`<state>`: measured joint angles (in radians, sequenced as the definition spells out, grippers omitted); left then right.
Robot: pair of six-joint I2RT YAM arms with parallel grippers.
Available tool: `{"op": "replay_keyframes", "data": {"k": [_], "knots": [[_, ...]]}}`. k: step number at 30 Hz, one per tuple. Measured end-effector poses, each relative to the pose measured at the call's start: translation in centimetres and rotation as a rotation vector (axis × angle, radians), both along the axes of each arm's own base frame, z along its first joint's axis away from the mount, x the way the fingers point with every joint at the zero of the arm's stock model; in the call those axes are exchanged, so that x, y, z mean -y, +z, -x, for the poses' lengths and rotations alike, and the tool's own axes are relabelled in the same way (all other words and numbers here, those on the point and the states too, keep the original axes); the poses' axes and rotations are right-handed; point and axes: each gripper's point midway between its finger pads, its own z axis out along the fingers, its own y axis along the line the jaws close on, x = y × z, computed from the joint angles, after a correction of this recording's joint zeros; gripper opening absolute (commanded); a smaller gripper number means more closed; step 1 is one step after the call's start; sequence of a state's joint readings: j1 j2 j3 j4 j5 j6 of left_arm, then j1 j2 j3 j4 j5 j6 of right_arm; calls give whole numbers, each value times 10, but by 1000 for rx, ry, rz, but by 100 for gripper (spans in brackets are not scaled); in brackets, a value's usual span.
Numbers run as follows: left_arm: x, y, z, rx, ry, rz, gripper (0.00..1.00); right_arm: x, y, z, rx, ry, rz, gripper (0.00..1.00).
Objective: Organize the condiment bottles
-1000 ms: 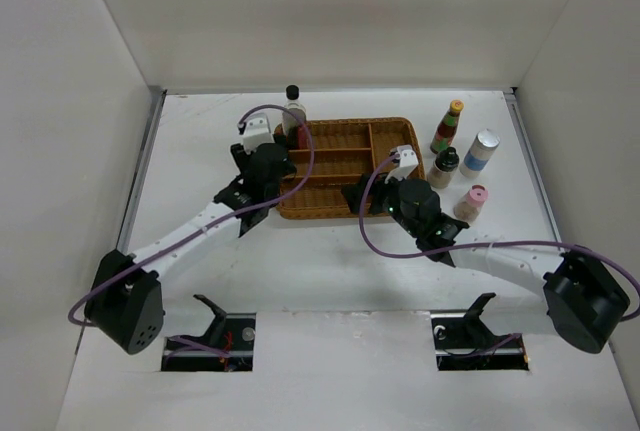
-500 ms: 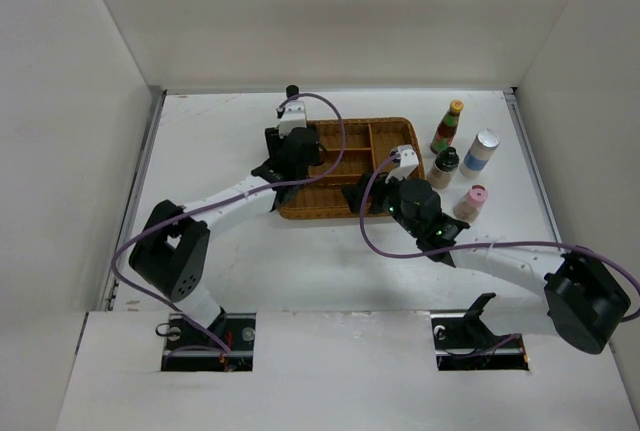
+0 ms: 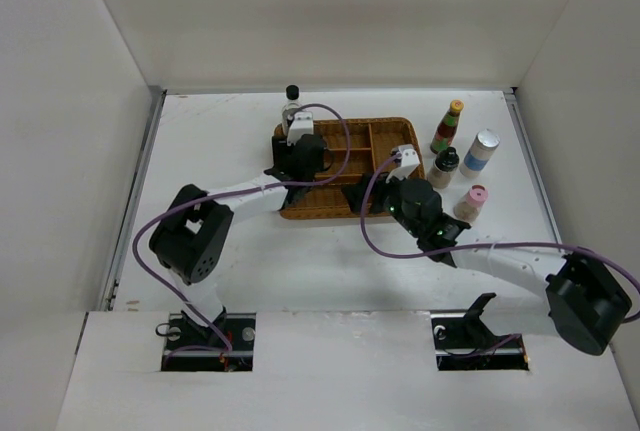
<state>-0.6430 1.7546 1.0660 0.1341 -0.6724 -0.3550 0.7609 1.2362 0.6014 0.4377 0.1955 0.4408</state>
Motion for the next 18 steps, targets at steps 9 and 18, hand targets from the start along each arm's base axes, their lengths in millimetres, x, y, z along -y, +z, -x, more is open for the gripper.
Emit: {"op": "replay_keyframes", "data": {"k": [9,18], "knots": [[8,28,2,92,15,31,100,1,9,1,17,-1,-17,89],[-17,136,70,324,4,209,100,6,17,4,37,-5,-26,30]]}}
